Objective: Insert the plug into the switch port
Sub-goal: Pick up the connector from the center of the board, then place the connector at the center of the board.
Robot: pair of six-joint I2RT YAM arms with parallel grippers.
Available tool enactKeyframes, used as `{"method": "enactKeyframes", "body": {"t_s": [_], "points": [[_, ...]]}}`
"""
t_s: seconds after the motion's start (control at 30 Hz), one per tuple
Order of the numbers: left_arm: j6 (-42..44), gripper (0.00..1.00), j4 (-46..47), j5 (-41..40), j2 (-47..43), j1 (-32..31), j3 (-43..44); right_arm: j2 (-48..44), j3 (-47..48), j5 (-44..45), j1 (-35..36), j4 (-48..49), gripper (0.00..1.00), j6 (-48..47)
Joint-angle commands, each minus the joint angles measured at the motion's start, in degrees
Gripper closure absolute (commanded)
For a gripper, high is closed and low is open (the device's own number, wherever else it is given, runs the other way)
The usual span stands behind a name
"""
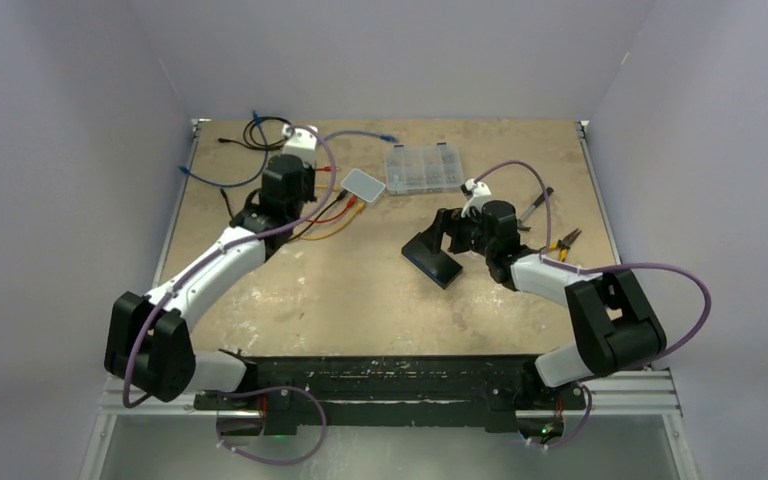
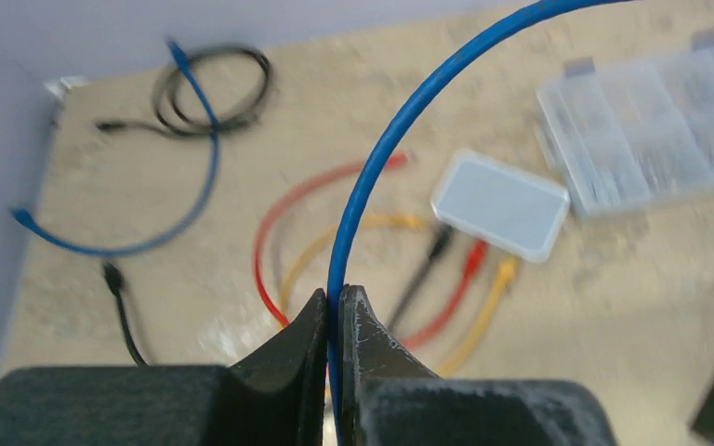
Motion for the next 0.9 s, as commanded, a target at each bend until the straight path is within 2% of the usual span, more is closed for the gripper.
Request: {"method": "enactKeyframes", "body": {"t_s": [0.0,0.13,0.33,0.4,0.57,0.73,0.87], "points": [[-3.6,1.00,-4.1,-4.5,-5.6,-5.5,-8.5,-3.4,-1.6,3.7,-0.1,2.0,0.06,0.9],[-5.3,1.00,-4.1,-7.7,-9.3,-9.4,-15.7,-4.5,-2.2,5.0,-0.1,2.2,0.06,1.1],[-8.3,1.00,-2.6,-28.6,-10.3,-22.4,-25.7,-4.9,-2.4,5.9,-0.1,2.2,0.06,1.0],[-9.1,1.00,-1.1,-29.9,-10.3,-23.5,-27.1,-4.7,-2.4,6.0,-0.1,2.3,0.05,1.0],[-9.4,1.00,-5.5,-28.1,-11.9,-24.1,-26.7,-3.8,-2.2,5.3,-0.1,2.5,0.06,1.1],[-11.0,0.67,-8.1,-24.1,-11.7,-24.5,-25.3,-4.1,-2.2,5.3,-0.1,2.3,0.06,1.0],[-9.7,0.58,-8.9,-21.5,-10.6,-24.5,-22.8,-4.3,-2.2,5.0,-0.1,2.3,0.06,0.8]]}}
